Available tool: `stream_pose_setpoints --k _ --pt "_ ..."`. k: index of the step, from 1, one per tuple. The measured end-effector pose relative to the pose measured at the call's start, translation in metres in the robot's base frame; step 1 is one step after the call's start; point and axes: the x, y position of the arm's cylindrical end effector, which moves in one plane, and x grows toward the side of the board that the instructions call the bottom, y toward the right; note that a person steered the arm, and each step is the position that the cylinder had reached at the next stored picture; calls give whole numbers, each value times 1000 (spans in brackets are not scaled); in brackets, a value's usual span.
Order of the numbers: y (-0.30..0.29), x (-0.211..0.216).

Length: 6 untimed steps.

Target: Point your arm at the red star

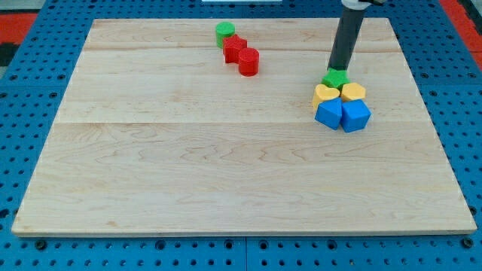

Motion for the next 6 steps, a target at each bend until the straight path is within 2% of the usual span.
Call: stream_pose_setpoints --k 1,3,4,5,6 --pt "13 10" --pt "-13 -61" --pt "-64 -84" --pt "-125 -87" --pt "-152 -106"
